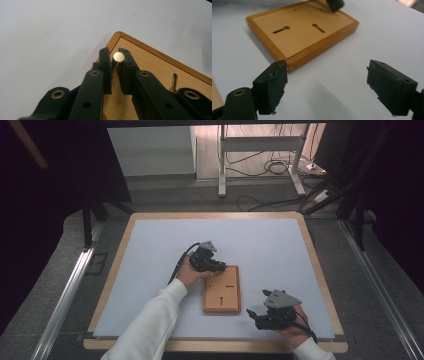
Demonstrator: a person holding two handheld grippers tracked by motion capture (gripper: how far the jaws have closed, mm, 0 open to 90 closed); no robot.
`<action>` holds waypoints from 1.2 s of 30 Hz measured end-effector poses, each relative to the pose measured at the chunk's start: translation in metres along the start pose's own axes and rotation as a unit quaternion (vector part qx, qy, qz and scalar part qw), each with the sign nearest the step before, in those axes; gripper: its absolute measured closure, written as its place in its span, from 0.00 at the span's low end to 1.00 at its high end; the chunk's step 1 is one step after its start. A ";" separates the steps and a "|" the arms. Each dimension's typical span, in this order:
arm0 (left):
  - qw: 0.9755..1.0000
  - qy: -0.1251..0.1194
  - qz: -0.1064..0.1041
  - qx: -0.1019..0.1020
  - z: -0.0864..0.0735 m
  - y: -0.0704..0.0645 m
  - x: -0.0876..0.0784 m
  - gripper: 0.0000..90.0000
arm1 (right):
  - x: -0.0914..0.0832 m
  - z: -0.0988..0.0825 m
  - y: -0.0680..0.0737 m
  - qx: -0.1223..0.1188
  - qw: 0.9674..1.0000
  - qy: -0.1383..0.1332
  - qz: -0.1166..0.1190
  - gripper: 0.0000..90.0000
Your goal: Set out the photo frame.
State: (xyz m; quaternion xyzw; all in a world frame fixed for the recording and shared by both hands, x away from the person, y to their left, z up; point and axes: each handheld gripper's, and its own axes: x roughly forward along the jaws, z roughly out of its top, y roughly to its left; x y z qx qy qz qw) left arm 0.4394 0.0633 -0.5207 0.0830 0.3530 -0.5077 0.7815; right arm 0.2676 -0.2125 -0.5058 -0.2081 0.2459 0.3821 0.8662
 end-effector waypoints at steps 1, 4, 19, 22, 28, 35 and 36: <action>1.000 0.000 -0.003 -0.003 0.000 0.001 0.000 0.92 | 0.001 0.001 0.003 -0.009 1.000 0.003 -0.001 0.17; 1.000 -0.001 -0.010 -0.012 0.001 0.003 0.000 0.92 | 0.005 0.003 0.010 -0.033 0.999 0.010 -0.013 0.14; 0.999 0.011 -0.028 -0.025 0.005 0.010 0.000 0.92 | 0.030 0.016 0.036 -0.110 0.991 0.028 -0.068 0.09; 0.999 0.012 -0.031 -0.029 0.005 0.011 0.000 0.92 | 0.036 0.018 0.041 -0.124 0.989 0.032 -0.073 0.09; 0.999 0.014 -0.037 -0.035 0.006 0.013 0.000 0.92 | 0.048 0.024 0.053 -0.153 0.984 0.036 -0.083 0.09; 0.999 0.013 -0.034 -0.038 0.006 0.012 0.000 0.92 | 0.063 0.031 0.064 -0.183 0.976 0.049 -0.110 0.12; 0.999 0.012 -0.033 -0.038 0.006 0.012 0.000 0.92 | 0.064 0.031 0.065 -0.187 0.974 0.048 -0.115 0.13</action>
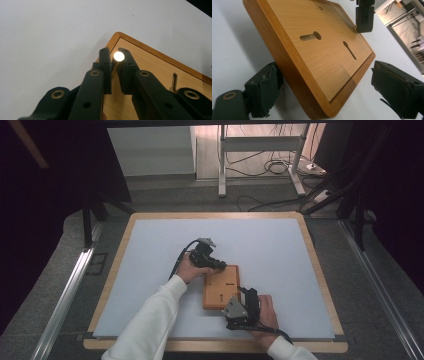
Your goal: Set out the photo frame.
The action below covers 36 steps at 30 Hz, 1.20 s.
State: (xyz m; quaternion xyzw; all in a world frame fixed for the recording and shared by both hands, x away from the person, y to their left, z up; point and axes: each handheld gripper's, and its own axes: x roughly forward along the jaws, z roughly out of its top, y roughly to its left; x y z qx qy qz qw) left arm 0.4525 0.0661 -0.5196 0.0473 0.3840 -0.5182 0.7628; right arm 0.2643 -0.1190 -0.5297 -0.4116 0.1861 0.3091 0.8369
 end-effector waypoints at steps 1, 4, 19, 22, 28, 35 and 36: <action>1.000 -0.001 0.001 0.002 0.000 0.000 0.000 0.92 | 0.001 0.000 0.000 -0.006 1.000 -0.001 -0.004 0.14; 1.000 -0.009 0.002 -0.002 -0.003 0.000 0.000 0.91 | 0.003 0.002 0.002 -0.019 1.000 -0.001 -0.010 0.16; 0.999 -0.022 0.023 -0.004 -0.005 -0.007 0.000 0.78 | -0.007 0.016 -0.007 -0.032 0.999 -0.032 0.011 0.41; 0.998 -0.021 0.051 0.002 -0.004 -0.013 -0.004 0.60 | -0.008 0.016 -0.010 -0.024 0.999 -0.036 0.020 0.46; 0.995 -0.061 0.083 0.005 -0.011 -0.025 -0.025 0.39 | -0.010 0.015 -0.014 -0.020 0.999 -0.033 0.021 0.46; 0.992 -0.074 0.099 0.017 -0.034 -0.035 -0.058 0.32 | -0.011 0.014 -0.017 -0.017 0.999 -0.034 0.020 0.46; 0.992 -0.076 0.101 0.015 -0.038 -0.036 -0.063 0.31 | -0.012 0.014 -0.017 -0.016 0.999 -0.034 0.021 0.46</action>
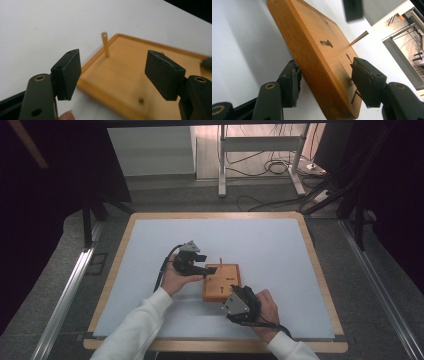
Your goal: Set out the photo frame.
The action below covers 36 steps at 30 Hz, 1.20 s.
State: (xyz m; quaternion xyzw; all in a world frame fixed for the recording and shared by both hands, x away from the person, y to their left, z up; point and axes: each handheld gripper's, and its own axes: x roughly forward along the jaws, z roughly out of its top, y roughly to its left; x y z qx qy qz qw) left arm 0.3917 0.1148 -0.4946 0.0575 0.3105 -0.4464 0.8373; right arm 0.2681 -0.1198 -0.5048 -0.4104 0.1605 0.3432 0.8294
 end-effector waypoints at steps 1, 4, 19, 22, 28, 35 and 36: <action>1.000 -0.001 0.001 0.000 -0.004 0.000 -0.005 0.31 | 0.000 0.000 0.000 -0.001 1.000 -0.001 -0.001 0.46; 1.000 -0.003 0.010 -0.004 -0.016 0.001 -0.020 0.30 | 0.000 -0.001 0.000 0.002 1.000 -0.002 -0.001 0.46; 0.999 0.022 0.047 -0.009 -0.074 0.006 -0.057 0.29 | -0.002 0.001 -0.005 0.004 1.000 -0.003 0.000 0.48; 0.998 0.021 0.052 -0.004 -0.076 0.004 -0.061 0.29 | -0.002 0.001 -0.005 0.005 1.000 -0.004 -0.002 0.48; 0.998 0.028 0.055 0.004 -0.078 0.002 -0.059 0.29 | -0.003 0.002 -0.006 0.005 1.000 -0.005 -0.004 0.49; 0.998 0.031 0.056 0.008 -0.078 0.002 -0.058 0.29 | -0.005 0.003 -0.011 0.005 1.000 -0.009 -0.010 0.51; 0.998 0.031 0.056 0.006 -0.078 0.002 -0.058 0.29 | -0.006 0.004 -0.012 0.007 1.000 -0.009 -0.011 0.52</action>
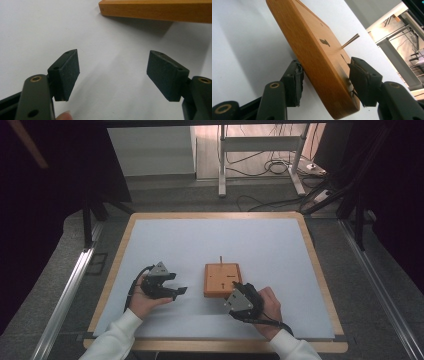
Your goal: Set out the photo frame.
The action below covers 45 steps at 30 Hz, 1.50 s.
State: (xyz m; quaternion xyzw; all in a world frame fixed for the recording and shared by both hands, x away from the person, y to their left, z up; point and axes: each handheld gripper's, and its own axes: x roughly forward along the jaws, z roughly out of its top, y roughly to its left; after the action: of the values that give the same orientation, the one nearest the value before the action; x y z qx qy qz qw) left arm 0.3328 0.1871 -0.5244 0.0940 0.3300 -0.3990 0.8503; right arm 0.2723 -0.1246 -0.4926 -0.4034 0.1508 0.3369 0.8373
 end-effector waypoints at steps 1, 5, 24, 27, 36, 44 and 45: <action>1.000 0.001 0.001 -0.001 0.000 0.001 0.000 0.28 | 0.000 0.000 -0.001 0.000 1.000 -0.002 -0.002 0.52; 1.000 0.000 0.003 -0.004 -0.001 0.002 -0.001 0.28 | -0.001 0.003 -0.006 0.003 1.000 -0.003 -0.004 0.54; 1.000 0.009 0.000 -0.005 -0.004 0.005 0.002 0.27 | 0.005 0.026 -0.034 -0.015 0.999 0.008 0.032 0.63; 1.000 0.010 -0.001 -0.006 -0.004 0.005 0.002 0.27 | 0.007 0.031 -0.039 -0.021 0.999 0.009 0.041 0.65; 1.000 0.012 -0.002 -0.005 -0.004 0.006 0.002 0.27 | 0.013 0.043 -0.050 -0.039 0.997 0.003 0.059 0.70; 1.000 0.013 -0.004 -0.005 -0.004 0.006 0.003 0.27 | 0.014 0.051 -0.058 -0.040 0.997 -0.012 0.070 0.74; 1.000 0.013 -0.003 -0.005 -0.004 0.006 0.003 0.27 | 0.014 0.052 -0.060 -0.040 0.997 -0.014 0.072 0.75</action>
State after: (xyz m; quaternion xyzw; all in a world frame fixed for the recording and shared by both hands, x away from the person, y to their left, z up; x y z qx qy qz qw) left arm 0.3362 0.1912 -0.5298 0.0942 0.3434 -0.3992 0.8449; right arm 0.3222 -0.1048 -0.4329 -0.4203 0.1539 0.4075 0.7960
